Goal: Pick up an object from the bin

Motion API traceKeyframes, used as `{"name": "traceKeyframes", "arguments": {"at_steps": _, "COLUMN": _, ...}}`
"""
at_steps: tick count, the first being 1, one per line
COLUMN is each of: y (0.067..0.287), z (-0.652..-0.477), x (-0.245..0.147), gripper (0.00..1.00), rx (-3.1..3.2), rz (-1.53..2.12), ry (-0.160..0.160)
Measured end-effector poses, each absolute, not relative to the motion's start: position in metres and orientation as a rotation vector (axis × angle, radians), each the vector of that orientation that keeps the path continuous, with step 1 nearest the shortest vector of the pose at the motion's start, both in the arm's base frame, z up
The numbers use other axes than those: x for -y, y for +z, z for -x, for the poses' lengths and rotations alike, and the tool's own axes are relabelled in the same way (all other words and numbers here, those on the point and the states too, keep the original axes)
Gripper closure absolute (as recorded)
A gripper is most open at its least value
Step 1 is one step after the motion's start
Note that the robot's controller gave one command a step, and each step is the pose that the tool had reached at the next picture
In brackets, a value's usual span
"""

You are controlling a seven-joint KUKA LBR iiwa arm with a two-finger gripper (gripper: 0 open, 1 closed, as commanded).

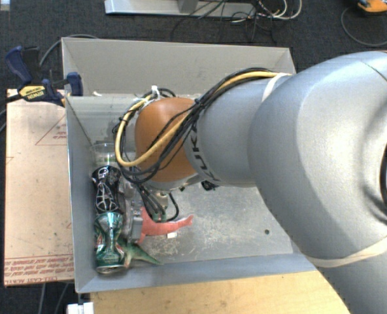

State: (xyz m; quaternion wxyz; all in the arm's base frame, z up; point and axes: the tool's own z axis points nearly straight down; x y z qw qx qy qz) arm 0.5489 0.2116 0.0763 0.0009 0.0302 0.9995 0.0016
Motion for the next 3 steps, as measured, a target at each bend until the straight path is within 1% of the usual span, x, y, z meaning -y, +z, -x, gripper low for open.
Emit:
{"name": "traceKeyframes", "arguments": {"at_steps": 1, "y": 0.076, "z": -0.549, "x": -0.212, "gripper": 0.00, "rx": -3.138, "rz": -0.095, "ry": 0.005}}
{"name": "traceKeyframes", "arguments": {"at_steps": 2, "y": 0.070, "z": -0.549, "x": -0.178, "gripper": 0.00, "rx": -3.109, "rz": 0.423, "ry": 0.004}}
{"name": "traceKeyframes", "arguments": {"at_steps": 3, "y": 0.070, "z": -0.536, "x": -0.174, "gripper": 1.00, "rx": -3.112, "rz": -0.417, "ry": 0.007}}
